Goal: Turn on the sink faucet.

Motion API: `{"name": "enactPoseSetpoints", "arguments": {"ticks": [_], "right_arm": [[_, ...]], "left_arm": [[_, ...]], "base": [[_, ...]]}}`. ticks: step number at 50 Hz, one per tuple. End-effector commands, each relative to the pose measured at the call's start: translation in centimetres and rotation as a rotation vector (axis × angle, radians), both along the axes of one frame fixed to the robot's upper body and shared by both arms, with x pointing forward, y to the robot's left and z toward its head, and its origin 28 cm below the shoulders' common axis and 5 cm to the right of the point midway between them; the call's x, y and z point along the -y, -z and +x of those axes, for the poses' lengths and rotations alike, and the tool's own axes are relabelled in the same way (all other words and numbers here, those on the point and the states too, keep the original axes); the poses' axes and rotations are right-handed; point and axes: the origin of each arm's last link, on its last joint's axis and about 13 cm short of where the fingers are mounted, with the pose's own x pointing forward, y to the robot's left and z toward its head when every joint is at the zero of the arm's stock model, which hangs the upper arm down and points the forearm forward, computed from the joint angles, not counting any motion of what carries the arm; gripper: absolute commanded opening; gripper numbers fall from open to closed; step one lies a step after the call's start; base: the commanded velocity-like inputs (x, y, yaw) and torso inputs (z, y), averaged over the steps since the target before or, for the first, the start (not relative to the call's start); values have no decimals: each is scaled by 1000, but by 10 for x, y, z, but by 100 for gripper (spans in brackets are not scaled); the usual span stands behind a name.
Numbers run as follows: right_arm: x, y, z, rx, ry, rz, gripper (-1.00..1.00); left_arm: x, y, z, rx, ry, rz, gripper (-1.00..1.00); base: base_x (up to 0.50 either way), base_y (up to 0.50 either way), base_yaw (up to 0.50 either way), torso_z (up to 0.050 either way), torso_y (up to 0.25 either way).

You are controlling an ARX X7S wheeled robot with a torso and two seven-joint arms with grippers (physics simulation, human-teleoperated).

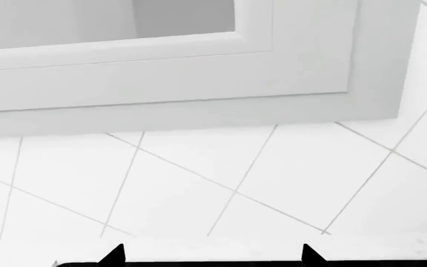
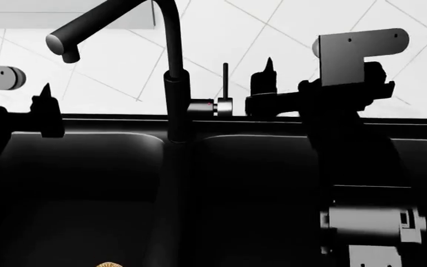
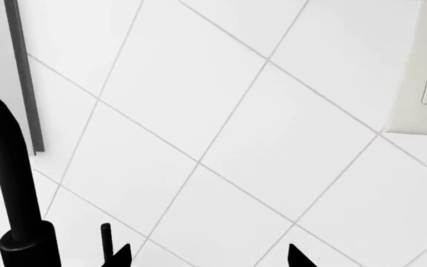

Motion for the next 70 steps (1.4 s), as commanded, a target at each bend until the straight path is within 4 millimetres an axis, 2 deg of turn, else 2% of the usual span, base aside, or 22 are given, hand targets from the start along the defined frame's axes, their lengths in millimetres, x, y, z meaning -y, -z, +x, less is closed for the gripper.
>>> {"name": "enactPoseSetpoints", "arguments": {"ticks": [1,8,11,15,28,46,60,64,66,70], "right_arm": [[-19,0,27,-28,-55,-48,100],[-29,0,43,-51,-74,-62,100],[-31,-3,44,-55,-73,-48,100],[-34,3,43,-59,-93,-39,100],[-24,7,39,-97,-50,-60,100],[-21,-20,35,-38,-52,-79,100],[-22,-53,27,61,-93,-97,100],[-21,-54,25,64,-84,-86,100],[-18,-49,25,37,-52,-142,100],[-16,-44,22,37,-60,-123,100]], "left_arm": [[6,0,1,-7,8,10,100],[3,-1,0,-4,0,1,100],[3,0,2,-3,-11,-15,100],[0,-1,5,-10,-25,-15,100],[-5,2,15,-32,-35,-24,100],[-5,0,15,-25,-36,-7,100],[-15,-30,8,41,-89,-44,100],[-20,-34,10,36,-102,-33,100],[-20,-38,10,41,-103,-35,100],[-18,-38,11,34,-100,-28,100]], "base": [[0,0,0,0,0],[0,0,0,0,0],[0,0,0,0,0],[0,0,0,0,0],[0,0,0,0,0],[0,0,0,6,-206],[0,0,0,7,-197],[0,0,0,0,0],[0,0,0,0,0],[0,0,0,0,0]]}}
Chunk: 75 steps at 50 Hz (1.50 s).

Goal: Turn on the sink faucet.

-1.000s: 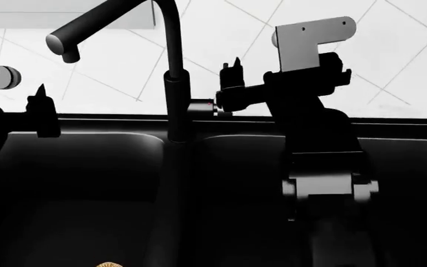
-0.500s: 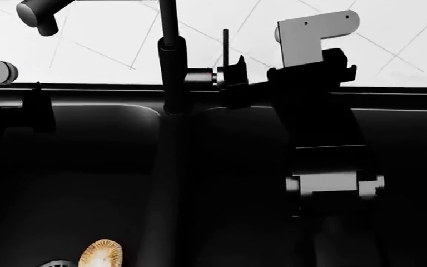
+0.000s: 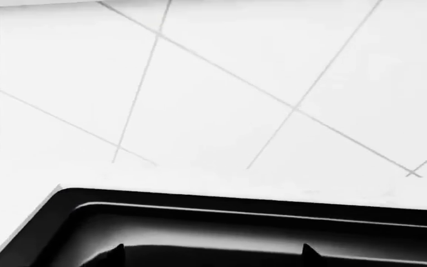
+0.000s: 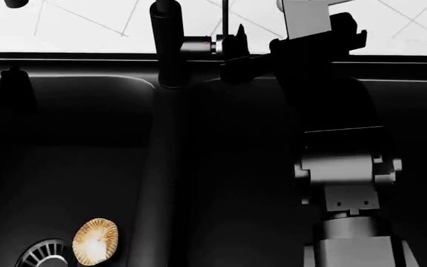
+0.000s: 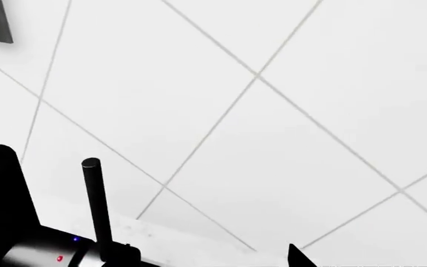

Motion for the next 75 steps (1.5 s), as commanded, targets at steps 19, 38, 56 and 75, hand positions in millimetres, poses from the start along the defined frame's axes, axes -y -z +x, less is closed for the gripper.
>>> {"name": "enactPoseSetpoints", "arguments": {"ticks": [19,38,56,75], "right_arm": [[10,1,-12,1,15,-9,100],[17,4,-14,6,42,23,100],[11,-4,19,-6,16,-17,100],[9,-6,19,-73,53,10,100]], "left_arm": [[1,-15,1,16,2,27,100],[6,-10,1,15,17,35,100],[3,-5,1,4,5,21,100],[4,3,-1,-7,8,11,100]], "base": [[23,220,0,0,0],[127,89,0,0,0],[161,0,0,0,0],[0,0,0,0,0]]}}
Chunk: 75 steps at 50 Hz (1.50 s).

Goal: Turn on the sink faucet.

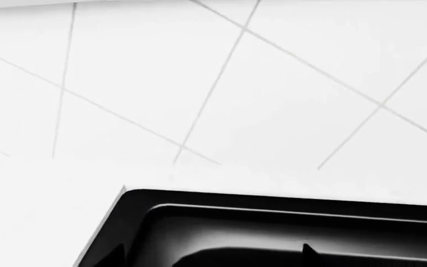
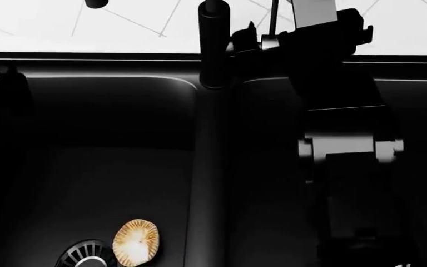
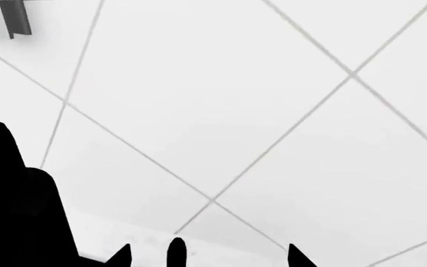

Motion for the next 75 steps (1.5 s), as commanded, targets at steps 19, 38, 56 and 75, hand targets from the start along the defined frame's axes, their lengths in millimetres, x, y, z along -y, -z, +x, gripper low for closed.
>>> {"name": "enactPoseSetpoints", "arguments": {"ticks": [19,38,56,75], "right_arm": [[7,-6,2,75,136,93,-100],[23,12,-1,116,262,189,-100],[12,14,-39,182,211,12,-100],[15,20,-51,153,210,68,-100]], "left_arm": [[6,3,2,-15,8,7,100],[3,3,0,-13,2,6,100],[4,6,0,-14,-1,4,100],[7,8,2,-16,3,-4,100]], "base": [[0,0,0,0,0],[0,-3,-7,0,0],[0,-4,-7,0,1],[0,-1,-4,0,1]]}}
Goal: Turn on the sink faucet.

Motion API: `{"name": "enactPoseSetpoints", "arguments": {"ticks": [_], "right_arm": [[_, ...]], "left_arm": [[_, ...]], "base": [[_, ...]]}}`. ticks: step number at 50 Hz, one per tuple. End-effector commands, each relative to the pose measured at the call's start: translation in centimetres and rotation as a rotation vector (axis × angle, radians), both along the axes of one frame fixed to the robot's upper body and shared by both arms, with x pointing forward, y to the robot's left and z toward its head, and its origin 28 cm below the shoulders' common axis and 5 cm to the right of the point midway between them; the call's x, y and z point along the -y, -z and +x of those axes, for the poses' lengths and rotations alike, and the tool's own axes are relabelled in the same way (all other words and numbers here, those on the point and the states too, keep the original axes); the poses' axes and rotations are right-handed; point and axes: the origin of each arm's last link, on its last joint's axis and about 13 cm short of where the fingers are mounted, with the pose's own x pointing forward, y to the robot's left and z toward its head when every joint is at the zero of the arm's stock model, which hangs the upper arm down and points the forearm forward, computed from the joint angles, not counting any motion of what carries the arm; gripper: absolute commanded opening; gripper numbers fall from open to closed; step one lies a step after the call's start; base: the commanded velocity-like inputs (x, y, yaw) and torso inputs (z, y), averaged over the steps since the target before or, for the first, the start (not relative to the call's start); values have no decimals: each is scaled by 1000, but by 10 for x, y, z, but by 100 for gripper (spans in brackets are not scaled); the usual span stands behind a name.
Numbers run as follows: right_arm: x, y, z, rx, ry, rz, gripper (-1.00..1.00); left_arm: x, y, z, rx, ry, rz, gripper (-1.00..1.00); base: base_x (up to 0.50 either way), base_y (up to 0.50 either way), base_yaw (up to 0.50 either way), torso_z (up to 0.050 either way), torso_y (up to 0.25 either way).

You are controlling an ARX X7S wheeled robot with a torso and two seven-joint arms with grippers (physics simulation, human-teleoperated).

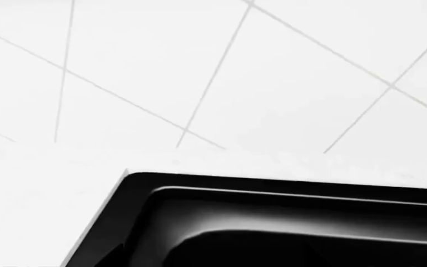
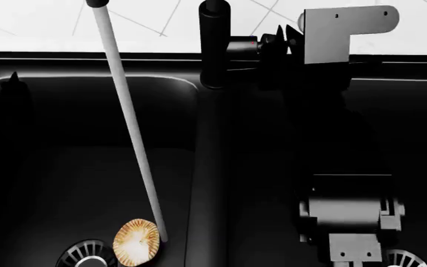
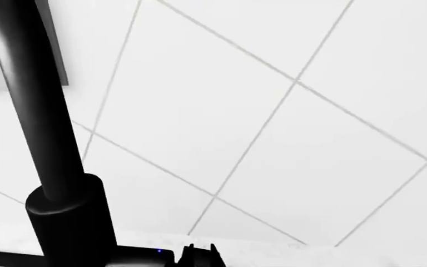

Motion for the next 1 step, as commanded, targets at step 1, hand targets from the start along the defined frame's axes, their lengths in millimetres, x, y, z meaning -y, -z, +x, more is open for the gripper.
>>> {"name": "enactPoseSetpoints", "arguments": {"ticks": [1], "right_arm": [[26,-2,-9,9,170,-70,100]], "left_arm": [[6,-3,3,0,15,1,100]], "base": [[0,0,-6,0,10]]}}
